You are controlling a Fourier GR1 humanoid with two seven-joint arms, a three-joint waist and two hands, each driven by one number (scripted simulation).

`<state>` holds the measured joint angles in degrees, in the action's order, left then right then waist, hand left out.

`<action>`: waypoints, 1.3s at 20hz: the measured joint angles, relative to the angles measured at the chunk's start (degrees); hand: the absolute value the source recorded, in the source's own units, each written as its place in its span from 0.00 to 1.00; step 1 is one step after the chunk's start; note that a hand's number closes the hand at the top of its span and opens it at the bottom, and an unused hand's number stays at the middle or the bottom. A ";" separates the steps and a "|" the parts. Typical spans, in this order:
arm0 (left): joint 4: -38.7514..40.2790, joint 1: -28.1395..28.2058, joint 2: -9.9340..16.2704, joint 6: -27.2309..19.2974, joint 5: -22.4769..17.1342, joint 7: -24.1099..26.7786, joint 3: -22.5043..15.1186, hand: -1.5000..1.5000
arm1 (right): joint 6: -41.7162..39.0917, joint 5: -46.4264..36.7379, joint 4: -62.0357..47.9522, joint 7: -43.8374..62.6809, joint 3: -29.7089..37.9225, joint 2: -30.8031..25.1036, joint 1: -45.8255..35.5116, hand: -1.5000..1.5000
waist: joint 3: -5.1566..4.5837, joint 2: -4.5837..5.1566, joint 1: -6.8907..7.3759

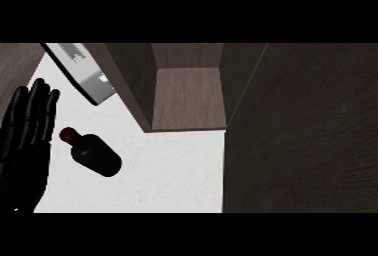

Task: Pick up the wine, place it into the cabinet and close the cabinet

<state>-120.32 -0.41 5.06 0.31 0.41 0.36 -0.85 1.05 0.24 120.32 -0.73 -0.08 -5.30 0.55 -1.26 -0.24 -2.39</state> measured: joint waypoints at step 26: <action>1.45 -10.68 21.15 16.15 -54.39 -29.67 12.95 0.00 | 4.06 -1.18 22.22 24.48 -22.93 3.81 8.94 0.00 | 1.23 0.04 2.27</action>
<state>-118.87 -11.09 26.21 16.46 -53.98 -29.31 12.09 5.11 -0.94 142.54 23.75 -23.01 -1.49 9.49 -0.03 -0.20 -0.12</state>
